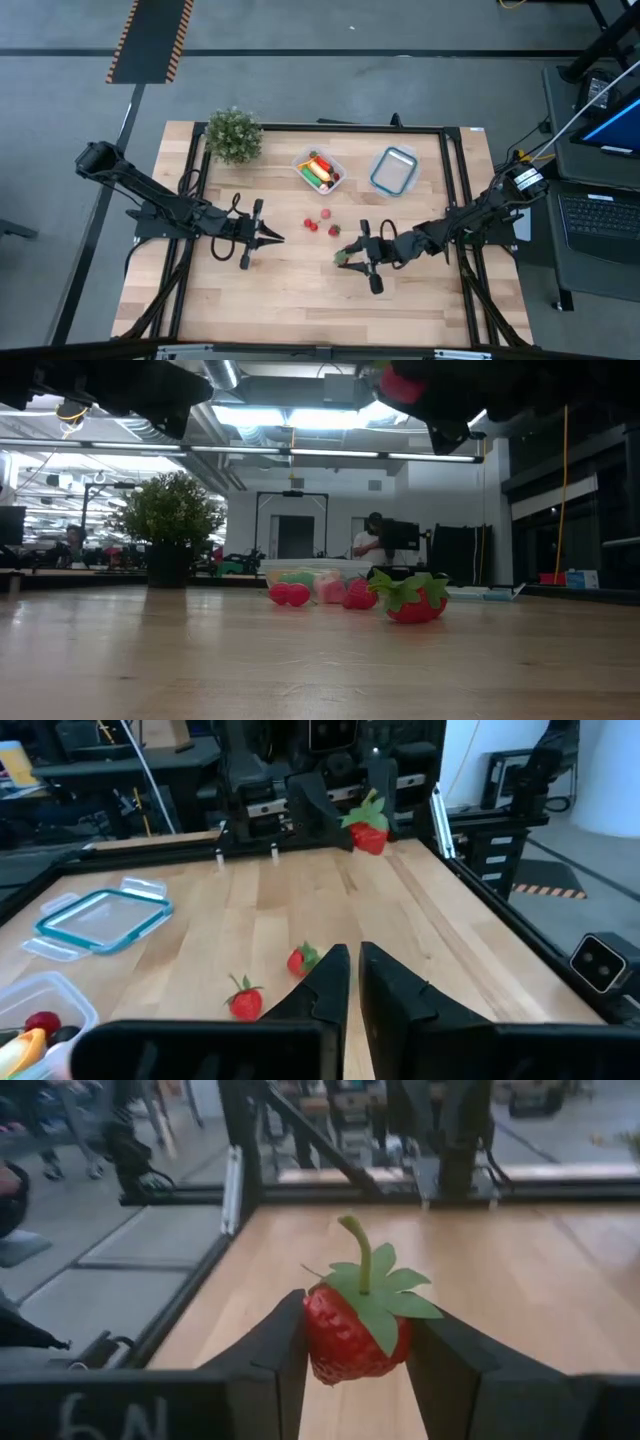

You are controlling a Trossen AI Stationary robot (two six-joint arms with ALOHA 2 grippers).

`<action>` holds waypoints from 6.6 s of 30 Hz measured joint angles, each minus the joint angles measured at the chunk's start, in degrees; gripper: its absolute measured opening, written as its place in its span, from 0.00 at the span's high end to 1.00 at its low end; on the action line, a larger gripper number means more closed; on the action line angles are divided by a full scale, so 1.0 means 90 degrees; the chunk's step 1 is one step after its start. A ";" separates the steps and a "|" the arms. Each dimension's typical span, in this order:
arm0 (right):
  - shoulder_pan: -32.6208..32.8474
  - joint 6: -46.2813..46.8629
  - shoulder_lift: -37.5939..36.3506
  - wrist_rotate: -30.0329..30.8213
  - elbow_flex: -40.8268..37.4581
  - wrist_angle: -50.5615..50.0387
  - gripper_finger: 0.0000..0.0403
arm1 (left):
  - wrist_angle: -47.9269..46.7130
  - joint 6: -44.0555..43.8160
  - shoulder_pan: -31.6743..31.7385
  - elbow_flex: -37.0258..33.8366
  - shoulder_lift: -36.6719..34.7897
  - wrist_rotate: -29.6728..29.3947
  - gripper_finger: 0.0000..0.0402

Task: Pick and placing Produce into tupperware

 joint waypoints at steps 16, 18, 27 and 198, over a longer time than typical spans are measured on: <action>-0.0351 -0.0331 0.0000 0.0174 -0.0410 0.1019 0.66 | 0.1628 -0.0050 0.0560 0.0000 0.1355 0.1339 0.99; -0.0372 -0.0342 0.0000 0.0177 -0.0410 0.1020 0.66 | 0.1944 -0.0040 0.0594 0.0000 0.1595 0.1201 1.00; -0.0382 -0.0337 0.0000 0.0174 -0.0407 0.0929 0.66 | 0.2500 0.0287 0.0694 0.0000 0.1899 0.0914 0.83; -0.0746 -0.0191 -0.0392 0.1448 -0.0339 -0.0407 0.07 | -0.2278 0.1936 0.4913 0.3262 0.3317 0.2763 1.00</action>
